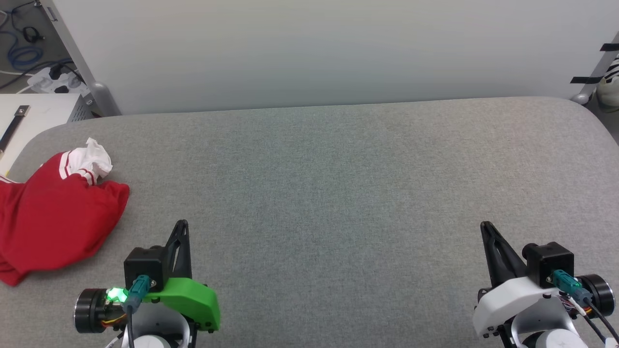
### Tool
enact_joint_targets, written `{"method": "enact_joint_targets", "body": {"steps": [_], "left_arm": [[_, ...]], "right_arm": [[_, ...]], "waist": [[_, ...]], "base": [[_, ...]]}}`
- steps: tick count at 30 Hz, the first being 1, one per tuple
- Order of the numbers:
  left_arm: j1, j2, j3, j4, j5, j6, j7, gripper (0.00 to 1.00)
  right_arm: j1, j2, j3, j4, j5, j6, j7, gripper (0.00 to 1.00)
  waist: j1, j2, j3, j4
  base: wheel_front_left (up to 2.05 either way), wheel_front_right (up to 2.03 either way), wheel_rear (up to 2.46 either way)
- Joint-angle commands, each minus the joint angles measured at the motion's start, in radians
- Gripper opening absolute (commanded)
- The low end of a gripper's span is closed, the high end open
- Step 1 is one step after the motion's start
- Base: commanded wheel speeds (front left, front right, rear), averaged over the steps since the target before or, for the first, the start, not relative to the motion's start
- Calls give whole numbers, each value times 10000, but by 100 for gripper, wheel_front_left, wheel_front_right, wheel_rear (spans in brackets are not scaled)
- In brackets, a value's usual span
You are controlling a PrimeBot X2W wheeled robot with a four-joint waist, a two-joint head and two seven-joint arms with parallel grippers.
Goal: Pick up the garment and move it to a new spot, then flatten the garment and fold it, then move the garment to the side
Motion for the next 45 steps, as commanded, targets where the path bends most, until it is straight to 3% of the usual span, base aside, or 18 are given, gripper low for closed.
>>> {"method": "enact_joint_targets", "body": {"steps": [1,45], "left_arm": [[-152,-49,7,26,99,-39,-7,0],[-152,-49,7,26,99,-39,-7,0]], "right_arm": [[-163,20,3,16,-95,-7,26,0],[-163,20,3,16,-95,-7,26,0]], "waist": [[0,-1,0,0],[0,-1,0,0]], "base": [[0,0,0],[0,0,0]]}}
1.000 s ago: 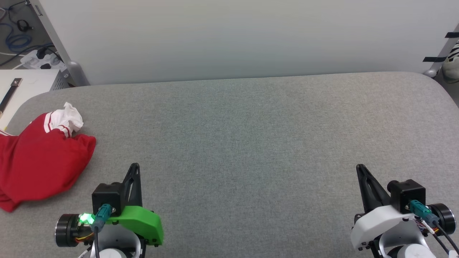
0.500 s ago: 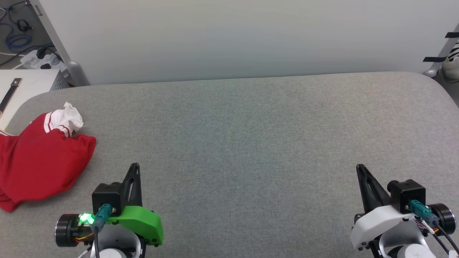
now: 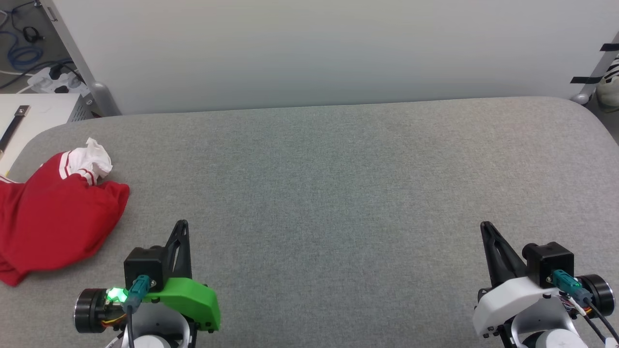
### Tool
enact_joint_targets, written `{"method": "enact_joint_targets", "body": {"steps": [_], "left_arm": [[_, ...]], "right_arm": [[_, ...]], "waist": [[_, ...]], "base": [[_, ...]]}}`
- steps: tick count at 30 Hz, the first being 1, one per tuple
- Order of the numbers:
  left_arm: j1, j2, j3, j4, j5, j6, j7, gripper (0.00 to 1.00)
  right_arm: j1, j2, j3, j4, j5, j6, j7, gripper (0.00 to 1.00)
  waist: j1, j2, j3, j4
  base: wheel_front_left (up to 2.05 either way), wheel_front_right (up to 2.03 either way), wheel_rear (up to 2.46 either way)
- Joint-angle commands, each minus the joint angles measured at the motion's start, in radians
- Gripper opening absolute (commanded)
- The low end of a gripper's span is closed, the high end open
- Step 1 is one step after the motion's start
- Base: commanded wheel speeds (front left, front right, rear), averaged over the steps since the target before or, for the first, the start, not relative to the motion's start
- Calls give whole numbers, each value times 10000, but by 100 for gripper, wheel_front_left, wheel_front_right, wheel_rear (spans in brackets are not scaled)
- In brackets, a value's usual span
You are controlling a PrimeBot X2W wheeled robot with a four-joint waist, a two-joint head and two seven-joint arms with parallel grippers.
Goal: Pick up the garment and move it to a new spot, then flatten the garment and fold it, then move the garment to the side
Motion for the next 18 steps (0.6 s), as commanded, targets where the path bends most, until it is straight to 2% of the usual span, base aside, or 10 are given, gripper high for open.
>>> {"method": "enact_joint_targets", "body": {"steps": [1,13,14,18], "left_arm": [[-152,-49,7,26,99,-39,-7,0],[-152,-49,7,26,99,-39,-7,0],[0,0,0,0,0,0,-1,100],[8,2,-3,-6,-5,2,-2,100]], "right_arm": [[-163,20,1,16,-95,-7,26,0],[-163,20,1,16,-95,-7,26,0],[0,0,-3,0,0,0,-1,100],[6,-2,-7,0,7,0,-2,100]], "waist": [[0,0,0,0],[0,0,0,0],[0,0,0,0],[0,0,1,-1]], "base": [[0,0,0],[0,0,0],[0,0,0],[0,0,0]]}}
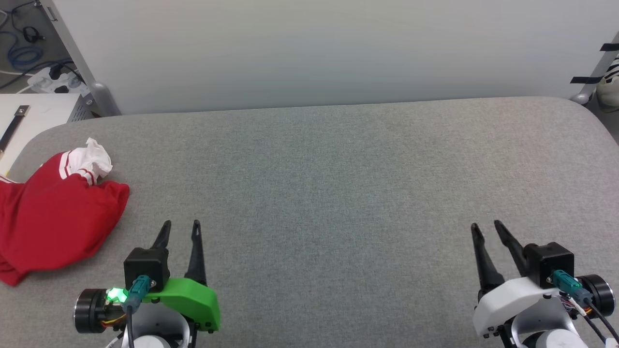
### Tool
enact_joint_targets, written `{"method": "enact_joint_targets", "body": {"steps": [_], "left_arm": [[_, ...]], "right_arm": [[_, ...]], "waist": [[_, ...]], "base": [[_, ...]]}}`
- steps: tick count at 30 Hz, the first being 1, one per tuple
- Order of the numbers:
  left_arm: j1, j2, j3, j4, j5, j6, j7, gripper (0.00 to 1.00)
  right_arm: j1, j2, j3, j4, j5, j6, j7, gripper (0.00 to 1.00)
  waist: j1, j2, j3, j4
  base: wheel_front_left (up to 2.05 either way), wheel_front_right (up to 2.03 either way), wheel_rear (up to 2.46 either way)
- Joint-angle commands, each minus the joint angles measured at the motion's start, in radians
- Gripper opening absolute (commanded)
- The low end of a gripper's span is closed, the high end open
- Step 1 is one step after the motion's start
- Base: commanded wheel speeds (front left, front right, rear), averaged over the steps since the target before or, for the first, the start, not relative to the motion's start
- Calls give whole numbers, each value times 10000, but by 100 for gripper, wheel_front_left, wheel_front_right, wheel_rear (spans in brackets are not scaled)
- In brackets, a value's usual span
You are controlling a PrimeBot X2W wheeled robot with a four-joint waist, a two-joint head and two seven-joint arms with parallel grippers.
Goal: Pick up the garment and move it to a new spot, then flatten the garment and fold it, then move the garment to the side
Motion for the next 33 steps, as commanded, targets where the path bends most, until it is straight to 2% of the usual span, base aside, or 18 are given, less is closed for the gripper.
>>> {"method": "enact_joint_targets", "body": {"steps": [1,33], "left_arm": [[-6,0,-10,-1,-9,22,-25,100],[-11,-14,-351,-113,-148,501,-726,100]], "right_arm": [[-2,0,-21,3,18,0,-25,100],[148,6,-240,-364,724,-2,-717,100]], "waist": [[0,0,3,0],[0,0,35,69]], "base": [[0,0,0],[0,0,0]]}}
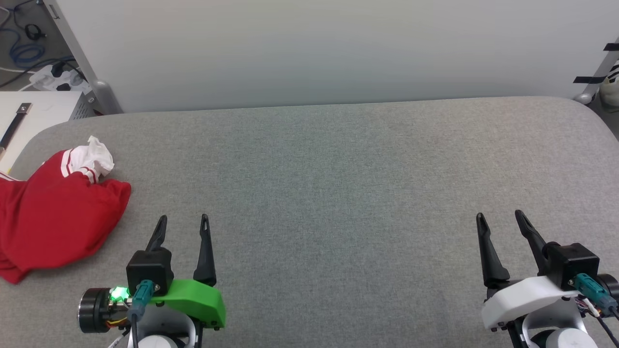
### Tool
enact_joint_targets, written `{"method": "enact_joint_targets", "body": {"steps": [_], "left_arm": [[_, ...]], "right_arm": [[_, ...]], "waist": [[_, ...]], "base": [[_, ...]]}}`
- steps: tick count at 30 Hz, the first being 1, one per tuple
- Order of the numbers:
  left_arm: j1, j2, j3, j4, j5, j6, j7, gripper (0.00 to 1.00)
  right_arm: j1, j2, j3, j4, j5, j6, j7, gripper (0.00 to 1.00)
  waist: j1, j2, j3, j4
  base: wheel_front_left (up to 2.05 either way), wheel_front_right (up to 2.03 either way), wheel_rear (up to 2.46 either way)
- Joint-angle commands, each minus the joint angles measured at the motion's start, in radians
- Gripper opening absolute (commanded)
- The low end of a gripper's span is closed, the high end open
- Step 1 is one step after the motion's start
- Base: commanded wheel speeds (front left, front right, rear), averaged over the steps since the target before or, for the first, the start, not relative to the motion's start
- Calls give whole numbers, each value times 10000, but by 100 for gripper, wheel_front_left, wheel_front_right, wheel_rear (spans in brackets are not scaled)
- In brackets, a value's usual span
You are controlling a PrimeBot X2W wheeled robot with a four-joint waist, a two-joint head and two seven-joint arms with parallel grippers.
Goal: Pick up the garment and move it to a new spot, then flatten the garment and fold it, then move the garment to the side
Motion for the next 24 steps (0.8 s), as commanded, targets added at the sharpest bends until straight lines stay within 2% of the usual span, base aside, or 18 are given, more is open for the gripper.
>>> {"method": "enact_joint_targets", "body": {"steps": [1,24], "left_arm": [[-10,-15,-43,-42,-72,102,-118,100],[34,-25,-174,-60,-202,478,-637,100]], "right_arm": [[121,6,-8,-84,91,-2,-107,100],[314,11,48,-351,459,-4,-619,100]], "waist": [[-1,-1,3,7],[-1,-1,42,107]], "base": [[0,0,0],[0,0,0]]}}
